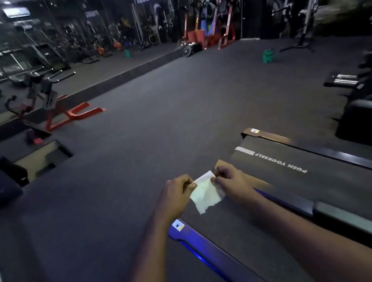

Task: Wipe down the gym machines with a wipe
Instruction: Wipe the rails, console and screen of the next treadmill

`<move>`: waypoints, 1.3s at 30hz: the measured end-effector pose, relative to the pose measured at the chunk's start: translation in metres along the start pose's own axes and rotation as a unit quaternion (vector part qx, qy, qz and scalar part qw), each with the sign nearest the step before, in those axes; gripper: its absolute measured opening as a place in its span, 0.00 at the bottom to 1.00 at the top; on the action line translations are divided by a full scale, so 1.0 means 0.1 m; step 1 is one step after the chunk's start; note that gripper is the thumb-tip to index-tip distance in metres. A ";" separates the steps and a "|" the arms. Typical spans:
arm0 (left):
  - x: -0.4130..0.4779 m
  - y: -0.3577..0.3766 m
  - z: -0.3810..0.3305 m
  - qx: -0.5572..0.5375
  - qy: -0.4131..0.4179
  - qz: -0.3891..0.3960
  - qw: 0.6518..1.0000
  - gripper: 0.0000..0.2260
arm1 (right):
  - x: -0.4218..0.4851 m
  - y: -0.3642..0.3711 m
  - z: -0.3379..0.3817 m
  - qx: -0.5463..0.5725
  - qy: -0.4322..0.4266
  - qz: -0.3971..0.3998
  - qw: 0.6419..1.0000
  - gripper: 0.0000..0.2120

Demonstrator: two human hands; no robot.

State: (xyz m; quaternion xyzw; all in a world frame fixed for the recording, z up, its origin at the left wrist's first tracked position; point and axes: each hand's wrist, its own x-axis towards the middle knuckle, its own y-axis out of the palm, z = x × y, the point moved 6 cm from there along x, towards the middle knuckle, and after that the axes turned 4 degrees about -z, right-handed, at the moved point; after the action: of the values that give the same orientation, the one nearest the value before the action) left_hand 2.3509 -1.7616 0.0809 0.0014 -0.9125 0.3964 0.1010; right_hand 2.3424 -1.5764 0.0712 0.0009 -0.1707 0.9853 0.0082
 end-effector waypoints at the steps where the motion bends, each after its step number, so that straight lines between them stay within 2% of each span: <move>1: 0.10 -0.04 0.07 -0.001 0.002 -0.001 1.000 0.07 | 0.11 0.07 0.03 -0.009 -0.005 -0.003 1.000 0.10; 3: 0.33 -0.06 0.22 -0.002 0.000 0.003 1.000 0.07 | 0.34 0.19 0.05 -0.022 -0.003 -0.006 1.000 0.12; 7: 0.96 -0.02 0.58 -0.003 -0.004 0.018 1.000 0.07 | 1.00 0.40 0.01 -0.026 0.001 -0.010 1.000 0.07; 10: 1.46 0.04 0.77 0.006 -0.012 0.030 0.999 0.07 | 1.51 0.50 -0.04 -0.023 0.005 -0.015 1.000 0.10; 16: 2.84 0.05 1.17 0.021 -0.029 0.041 0.999 0.08 | 2.97 0.67 -0.05 -0.066 0.010 -0.027 0.997 0.08; 22: 3.99 -0.04 1.45 0.019 -0.038 0.036 0.998 0.10 | 4.24 0.93 0.01 0.004 0.042 -0.021 0.999 0.16; 26: 4.79 -0.04 1.76 0.017 -0.039 0.046 0.998 0.09 | 5.05 1.12 -0.02 0.012 0.054 -0.022 0.998 0.08; 29: 5.53 -0.03 2.02 0.003 -0.018 0.051 0.999 0.08 | 5.78 1.25 -0.03 0.012 0.045 -0.043 0.998 0.08; 34: 6.68 -0.07 2.39 -0.001 0.001 0.075 0.997 0.08 | 6.89 1.45 0.04 -0.012 0.049 -0.074 0.996 0.04; 39: 7.76 -0.14 2.64 0.015 0.029 0.081 0.996 0.07 | 7.84 1.58 0.18 -0.013 0.043 -0.101 0.994 0.06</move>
State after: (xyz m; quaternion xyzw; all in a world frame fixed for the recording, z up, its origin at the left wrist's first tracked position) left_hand 1.5436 -1.9015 0.0593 -0.0824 -0.9002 0.4171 0.0945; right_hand 1.5563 -1.7190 0.0383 -0.0246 -0.1822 0.9761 0.1156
